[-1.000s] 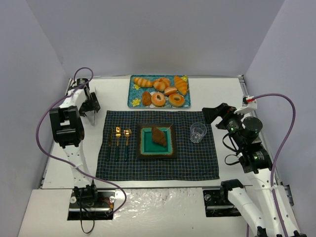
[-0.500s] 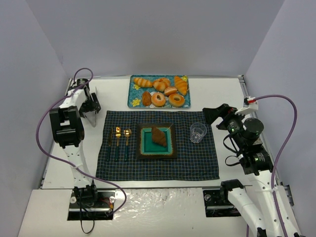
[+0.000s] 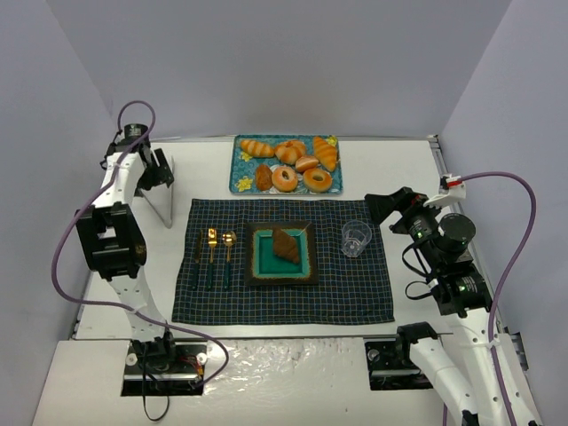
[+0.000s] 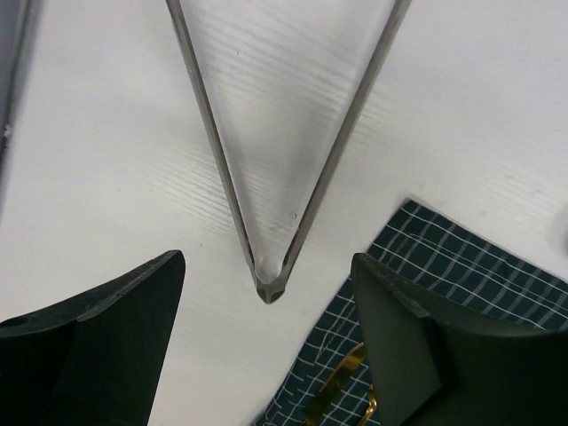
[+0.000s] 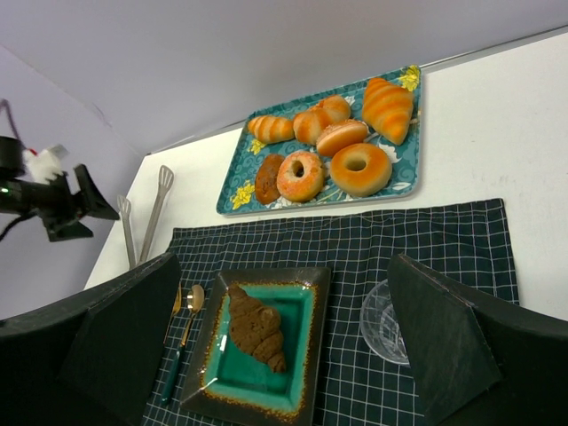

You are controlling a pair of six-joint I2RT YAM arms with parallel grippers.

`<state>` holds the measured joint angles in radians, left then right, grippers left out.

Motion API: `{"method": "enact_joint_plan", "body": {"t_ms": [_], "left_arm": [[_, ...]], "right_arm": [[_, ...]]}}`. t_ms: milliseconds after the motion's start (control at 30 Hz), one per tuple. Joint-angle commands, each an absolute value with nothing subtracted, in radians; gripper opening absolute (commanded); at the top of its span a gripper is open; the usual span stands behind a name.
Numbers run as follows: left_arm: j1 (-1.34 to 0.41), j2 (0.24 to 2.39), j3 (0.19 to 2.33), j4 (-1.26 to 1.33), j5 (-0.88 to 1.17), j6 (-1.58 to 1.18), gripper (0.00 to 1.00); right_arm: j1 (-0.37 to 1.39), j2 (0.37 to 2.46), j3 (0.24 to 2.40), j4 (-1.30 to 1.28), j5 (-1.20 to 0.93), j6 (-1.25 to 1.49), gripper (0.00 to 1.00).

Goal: Place the bread

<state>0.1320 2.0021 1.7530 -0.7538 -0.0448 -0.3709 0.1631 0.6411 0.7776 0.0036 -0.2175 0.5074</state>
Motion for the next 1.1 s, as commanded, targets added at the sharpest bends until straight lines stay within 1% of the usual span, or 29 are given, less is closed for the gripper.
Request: {"method": "enact_joint_plan", "body": {"t_ms": [0,67,133,267,333,433,500,567,700,867,1067], "left_arm": [[0.093,1.804,1.856,-0.808,-0.040,-0.345,0.72],[0.041,1.749,1.861,-0.808,-0.028,-0.336,0.73],[-0.075,1.677,1.851,-0.794,-0.022,-0.323,0.73],[-0.252,1.566,1.849,-0.791,-0.019,-0.319,0.74],[-0.300,1.531,1.853,-0.786,-0.001,-0.331,0.75],[-0.424,1.434,1.851,-0.760,0.000,-0.348,0.75],[-0.523,1.380,1.796,-0.666,0.049,-0.369,0.76],[-0.603,1.311,1.691,-0.579,0.080,-0.395,0.77],[-0.654,1.272,1.652,-0.552,0.110,-0.393,0.77],[-0.661,1.247,1.701,-0.586,0.135,-0.364,0.78],[-0.661,1.222,1.708,-0.594,0.153,-0.356,0.79]], "right_arm": [[0.164,0.647,0.804,0.084,-0.232,0.509,1.00],[0.165,0.653,0.811,0.084,-0.232,0.505,1.00],[0.166,0.660,0.820,0.083,-0.239,0.503,1.00],[0.164,0.663,0.849,0.061,-0.240,0.488,1.00],[0.164,0.664,0.868,0.052,-0.241,0.478,1.00],[0.164,0.671,0.906,0.030,-0.247,0.461,1.00],[0.164,0.683,0.924,0.027,-0.247,0.456,1.00],[0.164,0.697,0.956,0.025,-0.250,0.458,1.00],[0.164,0.710,0.999,0.019,-0.255,0.454,1.00],[0.164,0.717,1.044,0.009,-0.246,0.449,1.00],[0.166,0.724,1.060,0.003,-0.246,0.448,1.00]]}}
